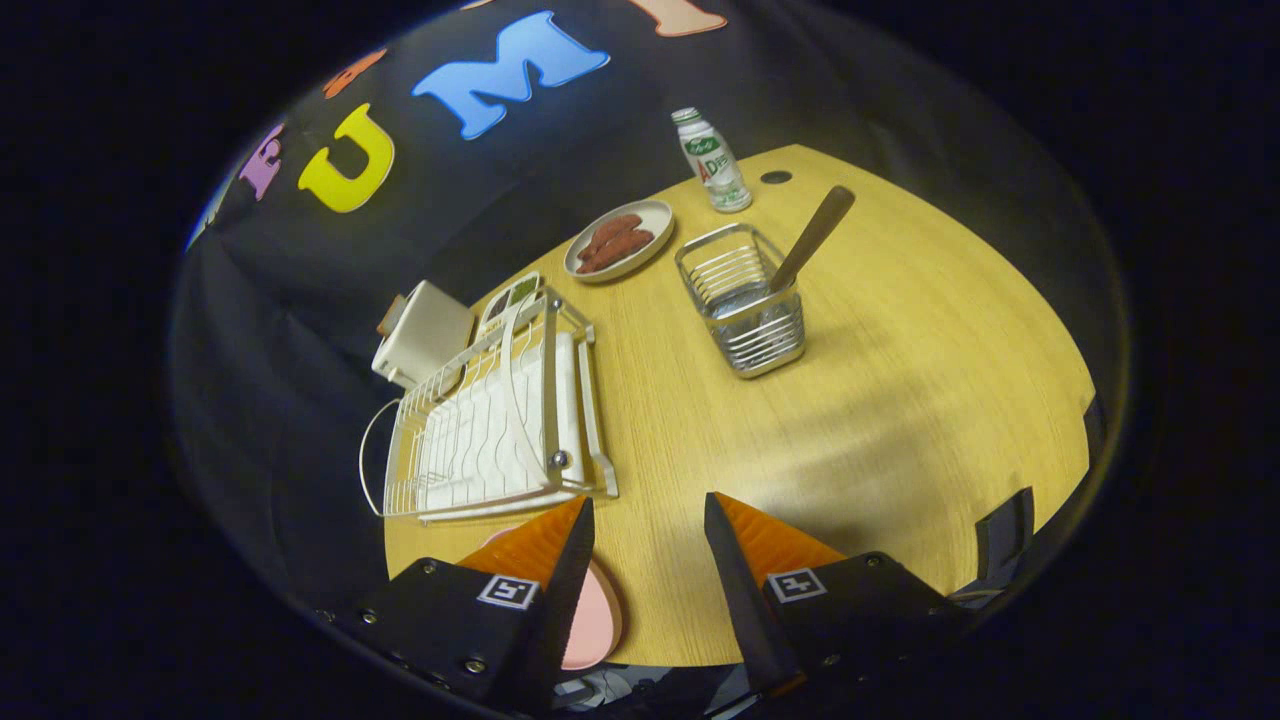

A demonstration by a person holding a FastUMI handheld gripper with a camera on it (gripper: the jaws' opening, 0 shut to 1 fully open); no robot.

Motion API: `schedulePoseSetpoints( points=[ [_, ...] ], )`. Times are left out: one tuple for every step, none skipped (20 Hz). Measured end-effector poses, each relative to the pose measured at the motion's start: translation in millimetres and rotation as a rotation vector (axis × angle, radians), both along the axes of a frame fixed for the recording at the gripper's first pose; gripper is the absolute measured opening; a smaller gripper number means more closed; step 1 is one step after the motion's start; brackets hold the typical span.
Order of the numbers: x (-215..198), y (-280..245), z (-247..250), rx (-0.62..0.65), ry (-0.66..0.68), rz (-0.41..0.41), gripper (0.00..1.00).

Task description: Take the plate from the dish rack, then take the spoon from the basket and place it into the plate.

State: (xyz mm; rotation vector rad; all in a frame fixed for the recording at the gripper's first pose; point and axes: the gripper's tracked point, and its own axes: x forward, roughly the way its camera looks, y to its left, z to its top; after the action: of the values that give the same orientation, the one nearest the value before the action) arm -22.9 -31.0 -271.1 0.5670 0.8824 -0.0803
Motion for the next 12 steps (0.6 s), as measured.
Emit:
schedulePoseSetpoints(
  points=[
    [5, -10, 5, -0.01, -0.021, -0.031, 0.68],
    [10, -20, 9, -0.016, -0.038, -0.061, 0.68],
    [15, -30, 13, -0.022, -0.055, -0.093, 0.68],
    [19, -40, 16, -0.03, -0.068, -0.122, 0.69],
    [23, -50, 18, -0.041, -0.079, -0.153, 0.68],
    [27, -61, 20, -0.048, -0.087, -0.186, 0.68],
    [30, -69, 21, -0.049, -0.097, -0.22, 0.69],
    [35, -78, 23, -0.046, -0.107, -0.252, 0.69],
    [40, -86, 24, -0.047, -0.118, -0.285, 0.69],
    [46, -94, 25, -0.046, -0.128, -0.313, 0.69],
    [49, -101, 24, -0.049, -0.131, -0.336, 0.69],
    [57, -107, 22, -0.045, -0.137, -0.362, 0.64]
  ],
)
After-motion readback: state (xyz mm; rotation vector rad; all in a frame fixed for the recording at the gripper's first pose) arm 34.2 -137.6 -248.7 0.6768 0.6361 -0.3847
